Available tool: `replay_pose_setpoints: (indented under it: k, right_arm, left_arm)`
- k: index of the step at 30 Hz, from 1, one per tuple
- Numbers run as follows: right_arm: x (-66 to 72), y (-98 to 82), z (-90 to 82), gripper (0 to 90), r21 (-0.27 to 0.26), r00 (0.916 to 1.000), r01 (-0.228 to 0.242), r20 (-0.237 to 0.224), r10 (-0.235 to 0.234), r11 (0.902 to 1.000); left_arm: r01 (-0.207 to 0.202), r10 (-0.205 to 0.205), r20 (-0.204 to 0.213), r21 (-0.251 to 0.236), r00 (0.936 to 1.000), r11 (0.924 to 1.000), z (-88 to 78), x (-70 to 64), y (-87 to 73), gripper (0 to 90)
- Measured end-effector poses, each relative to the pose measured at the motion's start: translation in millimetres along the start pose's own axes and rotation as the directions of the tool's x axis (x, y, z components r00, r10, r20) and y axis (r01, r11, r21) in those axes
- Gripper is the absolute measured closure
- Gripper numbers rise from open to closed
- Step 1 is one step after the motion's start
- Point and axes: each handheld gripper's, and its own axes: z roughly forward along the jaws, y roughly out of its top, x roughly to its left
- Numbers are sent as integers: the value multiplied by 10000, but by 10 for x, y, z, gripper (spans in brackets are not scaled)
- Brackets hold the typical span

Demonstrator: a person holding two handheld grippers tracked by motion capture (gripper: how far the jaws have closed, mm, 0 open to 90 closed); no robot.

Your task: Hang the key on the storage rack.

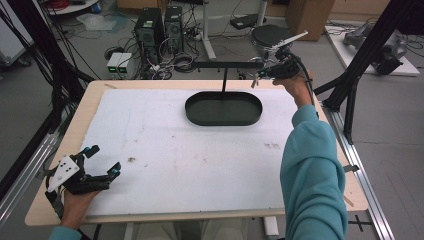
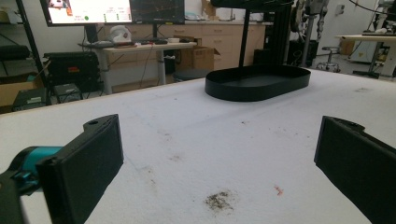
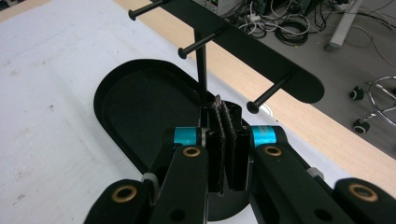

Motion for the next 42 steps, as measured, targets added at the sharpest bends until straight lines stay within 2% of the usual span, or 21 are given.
replay_pose_setpoints:
  k: [1,8,9,20,23,39,42]
  right_arm:
    - [2,-3,2,888,93,9999,-121,36,121,9999]
    - [-36,-21,39,887,196,9998,-72,163,69,9998]
    - [-36,-23,43,887,198,9997,-187,160,184,9996]
    - [-41,-16,78,887,155,9991,-123,402,117,9998]
    - [-43,-15,82,887,117,9987,-250,451,245,9996]
    - [-89,-26,136,887,75,9969,-324,726,317,9994]
    - [-98,-25,141,886,48,9968,-230,768,225,9997]
  left_arm:
    - [2,-2,-1,-5,10000,10000,1,0,0,17]
    - [-11,11,10,0,10000,10000,1,-1,0,17]
    - [-6,6,11,-7,10000,10000,1,-1,0,17]
    - [-11,11,8,-20,10000,10000,3,-2,0,17]
    - [-2,2,6,-21,10000,10000,2,-2,-1,17]
    - [-12,12,22,-4,10000,10000,1,0,0,17]
    - [-14,14,17,1,10000,10000,1,0,0,17]
